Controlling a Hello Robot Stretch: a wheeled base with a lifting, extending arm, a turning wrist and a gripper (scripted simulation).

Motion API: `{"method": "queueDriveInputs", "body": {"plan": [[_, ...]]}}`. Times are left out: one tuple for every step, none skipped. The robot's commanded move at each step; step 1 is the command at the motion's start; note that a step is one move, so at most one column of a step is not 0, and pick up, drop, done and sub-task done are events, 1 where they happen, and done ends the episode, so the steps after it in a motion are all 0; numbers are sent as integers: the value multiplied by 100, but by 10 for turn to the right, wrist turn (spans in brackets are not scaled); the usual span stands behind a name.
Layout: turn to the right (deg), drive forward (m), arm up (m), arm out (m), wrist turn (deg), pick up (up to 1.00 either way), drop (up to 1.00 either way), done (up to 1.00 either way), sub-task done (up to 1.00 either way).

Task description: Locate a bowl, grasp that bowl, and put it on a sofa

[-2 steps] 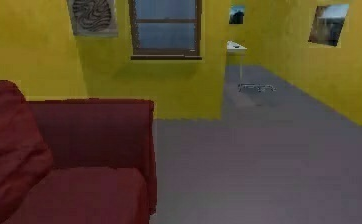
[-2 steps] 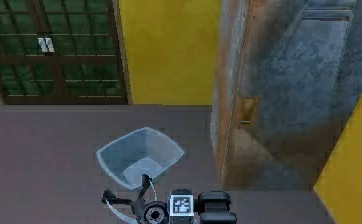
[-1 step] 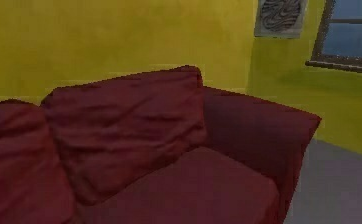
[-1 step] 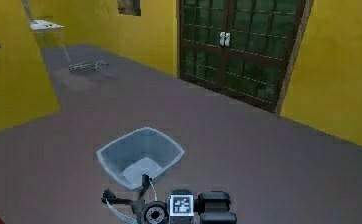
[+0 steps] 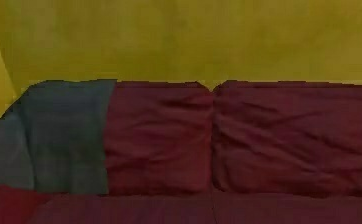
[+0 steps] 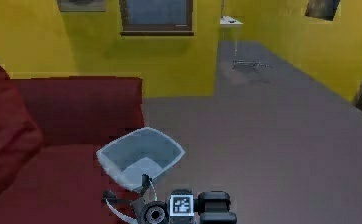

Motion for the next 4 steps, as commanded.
{"method": "queueDriveInputs", "body": {"plan": [[-450,0,0,0,0,0,0,0,0],[-300,0,0,0,0,0,0,0,0],[0,0,0,20,0,0,0,0,0],[0,0,0,0,270,0,0,0,0]]}}
